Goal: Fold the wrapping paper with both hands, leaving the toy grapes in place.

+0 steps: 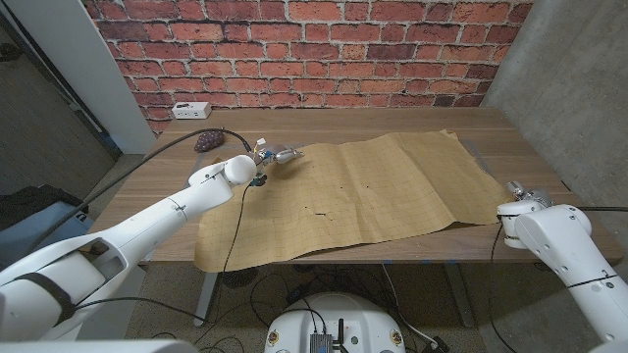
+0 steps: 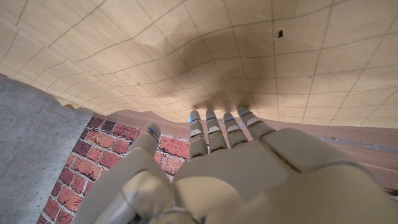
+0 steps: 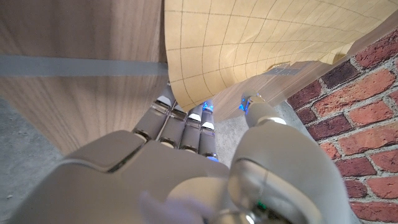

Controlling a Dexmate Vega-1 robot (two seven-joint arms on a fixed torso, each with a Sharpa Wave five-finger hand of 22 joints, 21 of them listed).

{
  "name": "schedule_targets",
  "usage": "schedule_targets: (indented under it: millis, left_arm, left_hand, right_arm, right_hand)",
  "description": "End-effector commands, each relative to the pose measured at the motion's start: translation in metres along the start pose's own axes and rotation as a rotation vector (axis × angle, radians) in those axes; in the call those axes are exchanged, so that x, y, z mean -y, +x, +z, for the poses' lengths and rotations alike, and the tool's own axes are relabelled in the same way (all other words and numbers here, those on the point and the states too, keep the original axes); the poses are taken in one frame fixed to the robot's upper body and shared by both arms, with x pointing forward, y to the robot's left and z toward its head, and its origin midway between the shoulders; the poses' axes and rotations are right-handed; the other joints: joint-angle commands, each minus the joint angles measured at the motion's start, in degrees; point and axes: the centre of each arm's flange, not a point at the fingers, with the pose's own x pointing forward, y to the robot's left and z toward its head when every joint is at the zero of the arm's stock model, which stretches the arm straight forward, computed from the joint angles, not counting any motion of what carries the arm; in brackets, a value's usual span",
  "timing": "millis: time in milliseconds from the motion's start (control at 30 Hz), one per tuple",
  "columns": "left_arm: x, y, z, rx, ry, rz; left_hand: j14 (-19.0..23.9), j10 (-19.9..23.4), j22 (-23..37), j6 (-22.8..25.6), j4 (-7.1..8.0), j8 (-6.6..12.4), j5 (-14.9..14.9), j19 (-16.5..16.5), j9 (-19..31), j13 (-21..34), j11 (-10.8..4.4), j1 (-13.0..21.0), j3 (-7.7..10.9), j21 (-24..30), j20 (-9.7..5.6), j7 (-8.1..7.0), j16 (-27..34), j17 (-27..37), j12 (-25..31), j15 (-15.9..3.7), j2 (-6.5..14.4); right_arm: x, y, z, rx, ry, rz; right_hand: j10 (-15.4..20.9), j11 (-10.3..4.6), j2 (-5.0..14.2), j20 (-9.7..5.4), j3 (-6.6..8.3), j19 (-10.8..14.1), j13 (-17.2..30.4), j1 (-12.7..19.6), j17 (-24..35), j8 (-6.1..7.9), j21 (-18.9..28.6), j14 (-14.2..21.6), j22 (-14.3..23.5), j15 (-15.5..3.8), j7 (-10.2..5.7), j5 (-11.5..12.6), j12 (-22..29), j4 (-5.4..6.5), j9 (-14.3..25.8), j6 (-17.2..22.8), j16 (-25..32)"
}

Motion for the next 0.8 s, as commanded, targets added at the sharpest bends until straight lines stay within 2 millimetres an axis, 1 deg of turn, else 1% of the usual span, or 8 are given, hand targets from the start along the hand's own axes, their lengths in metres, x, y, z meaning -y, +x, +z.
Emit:
schedule_targets:
  millis: [33, 200, 300, 400, 433, 567, 633, 800]
  left_arm:
    - [0.000, 0.000, 0.000, -0.007, 0.003, -0.001]
    - [0.001, 0.001, 0.001, -0.008, 0.003, -0.002]
    - [0.001, 0.001, 0.002, -0.006, 0.004, -0.002]
    - [0.002, 0.001, 0.002, -0.005, 0.004, -0.001]
    - [0.002, 0.001, 0.002, -0.003, 0.004, -0.001]
    - [0.003, -0.001, 0.002, -0.004, 0.002, 0.001]
    - [0.003, -0.002, 0.002, -0.006, 0.000, 0.001]
    - [0.004, -0.004, 0.001, -0.009, 0.000, 0.000]
  left_hand:
    - [0.0, -0.3, 0.2, 0.4, -0.31, -0.15, 0.0, 0.6, 0.2, 0.1, -0.40, 0.1, 0.30, 0.2, -0.02, -0.24, -0.1, 0.0, -0.1, -0.16, 0.1]
    - [-0.2, -0.5, 0.2, 0.2, -0.31, -0.23, 0.0, 0.7, 0.2, 0.1, -0.45, 0.1, 0.31, 0.2, -0.02, -0.33, -0.1, 0.0, -0.3, -0.24, 0.2]
    - [-0.3, -0.5, 0.2, 0.0, -0.32, -0.31, 0.0, 0.7, 0.2, 0.1, -0.40, 0.1, 0.33, 0.2, -0.01, -0.39, -0.2, 0.0, -0.3, -0.19, 0.2]
    - [-0.3, -0.5, 0.2, 0.0, -0.33, -0.32, 0.0, 0.7, 0.3, 0.1, -0.37, 0.1, 0.34, 0.2, 0.00, -0.36, -0.2, 0.0, -0.3, -0.16, 0.2]
    - [-0.4, -0.5, 0.2, 0.1, -0.33, -0.32, 0.0, 0.7, 0.3, 0.1, -0.38, 0.1, 0.34, 0.2, 0.00, -0.35, -0.2, 0.0, -0.4, -0.16, 0.2]
    - [-0.4, -0.6, 0.2, 0.1, -0.34, -0.32, 0.0, 0.7, 0.3, 0.1, -0.27, 0.1, 0.35, 0.2, 0.00, -0.36, -0.2, 0.0, -0.4, -0.14, 0.2]
    - [-0.4, -0.6, 0.2, 0.1, -0.34, -0.33, 0.0, 0.7, 0.3, 0.1, -0.26, 0.1, 0.35, 0.2, -0.02, -0.34, -0.1, 0.0, -0.4, -0.15, 0.2]
    - [-0.4, -0.6, 0.2, 0.1, -0.33, -0.32, 0.0, 0.7, 0.3, 0.1, -0.27, 0.1, 0.34, 0.1, -0.03, -0.38, -0.1, 0.0, -0.5, -0.17, 0.2]
  right_arm:
    - [0.000, -0.004, 0.006, 0.032, -0.008, 0.091]
    - [0.001, -0.006, 0.015, 0.061, -0.065, 0.163]
    - [0.000, -0.008, 0.023, 0.058, -0.114, 0.184]
    - [-0.002, -0.011, 0.032, 0.036, -0.199, 0.156]
    - [-0.003, -0.012, 0.035, 0.028, -0.219, 0.146]
    - [-0.005, -0.012, 0.040, 0.004, -0.265, 0.120]
    - [-0.005, -0.013, 0.041, 0.020, -0.273, 0.094]
    - [-0.008, -0.020, 0.042, 0.113, -0.284, -0.039]
  right_hand:
    - [6.4, -0.31, -0.51, 4.44, -2.05, 4.7, 1.6, 2.0, 3.6, 1.63, 7.1, 3.6, 1.9, -1.54, -1.87, -0.2, 3.7, 0.53, 0.5, 7.4, 2.9]
    - [8.0, -1.43, -1.70, 5.32, -3.68, 3.7, 2.5, 2.1, 5.8, 2.08, 7.1, 3.0, 2.1, -1.74, -3.13, 0.1, 5.4, 0.67, 0.7, 10.2, 4.0]
    - [8.6, -1.95, -2.46, 5.21, -3.98, 3.5, 3.1, 4.1, 7.3, 1.78, 7.3, 3.0, 2.2, -2.54, -3.73, 0.6, 6.4, -0.17, 0.7, 10.5, 5.0]
    - [8.7, -2.73, -2.73, 3.79, -3.98, 4.3, 5.2, 12.5, 13.0, 0.93, 8.9, 4.1, 2.8, -4.42, -4.20, 1.5, 8.9, -0.71, 0.9, 11.4, 9.7]
    - [9.2, -3.61, -2.37, 2.39, -4.30, 4.7, 6.9, 18.7, 18.3, 0.20, 10.3, 5.2, 3.3, -6.29, -4.58, 1.5, 11.1, -0.69, 1.2, 11.6, 14.2]
    - [11.3, -5.38, 0.90, 0.21, -3.82, 4.5, 10.8, 31.7, 26.7, 1.09, 14.0, 6.2, 5.0, -9.22, -5.87, 0.5, 16.2, -0.59, 2.5, 15.9, 20.5]
    - [12.9, -5.62, 2.92, -0.82, -3.93, 4.1, 12.7, 35.9, 29.0, 2.21, 16.0, 7.7, 5.9, -9.63, -6.01, 0.4, 18.8, -0.30, 3.3, 19.0, 22.4]
    - [14.9, -4.96, 3.54, -2.27, -5.01, 4.2, 14.9, 39.2, 31.9, 4.61, 19.3, 9.0, 7.2, -10.63, -5.37, 0.4, 21.7, 0.15, 4.7, 24.2, 23.7]
